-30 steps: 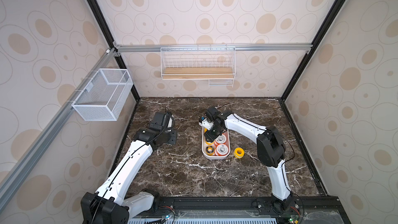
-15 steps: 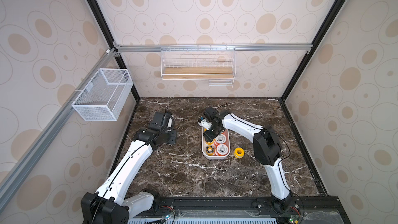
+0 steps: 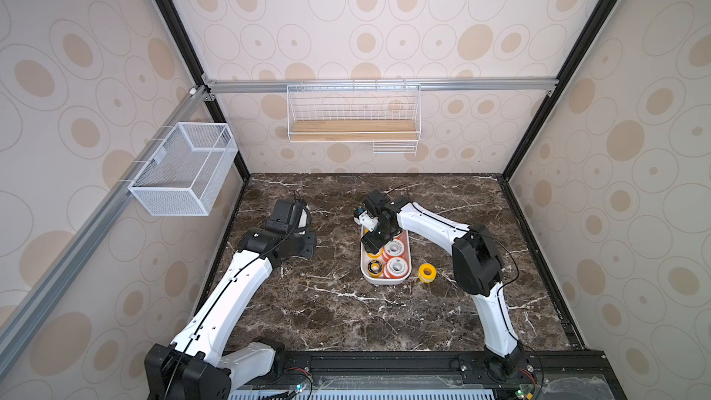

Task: Put the sealing tape into the storage box
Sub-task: Place the sealing tape in the storage box, then pick up the sealing tape at the center of the board.

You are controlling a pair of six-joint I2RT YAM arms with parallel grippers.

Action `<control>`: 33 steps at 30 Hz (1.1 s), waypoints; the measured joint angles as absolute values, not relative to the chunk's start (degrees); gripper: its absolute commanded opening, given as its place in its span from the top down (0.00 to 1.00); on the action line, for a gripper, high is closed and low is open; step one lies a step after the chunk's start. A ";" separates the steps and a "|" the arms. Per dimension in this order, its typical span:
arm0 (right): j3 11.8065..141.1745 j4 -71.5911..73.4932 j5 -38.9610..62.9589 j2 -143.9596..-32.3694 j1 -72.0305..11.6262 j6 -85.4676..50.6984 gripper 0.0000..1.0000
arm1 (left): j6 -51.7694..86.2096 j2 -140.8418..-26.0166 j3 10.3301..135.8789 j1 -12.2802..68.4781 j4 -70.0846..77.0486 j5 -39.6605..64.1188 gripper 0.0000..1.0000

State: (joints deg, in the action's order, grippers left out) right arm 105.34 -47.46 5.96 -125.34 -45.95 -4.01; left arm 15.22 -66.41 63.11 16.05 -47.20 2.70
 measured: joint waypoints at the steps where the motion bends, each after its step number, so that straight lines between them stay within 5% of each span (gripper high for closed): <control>1: 104.47 -46.81 6.24 -124.70 -45.95 -4.08 0.29 | 15.22 -66.41 63.11 16.03 -47.18 2.79 0.45; 21: 67.02 -35.24 7.38 -85.58 -34.35 -8.34 0.28 | 16.51 -70.17 61.71 15.77 -44.60 18.35 0.41; 33: 52.60 -36.97 2.20 -79.05 -33.39 -10.04 0.22 | 26.02 -78.35 55.70 21.89 -30.50 25.45 0.45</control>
State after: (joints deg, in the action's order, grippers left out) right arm 52.60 -36.97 2.20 -79.05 -33.39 -10.04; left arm 26.02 -78.35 55.70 21.89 -30.50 25.45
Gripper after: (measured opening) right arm 0.759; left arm 0.558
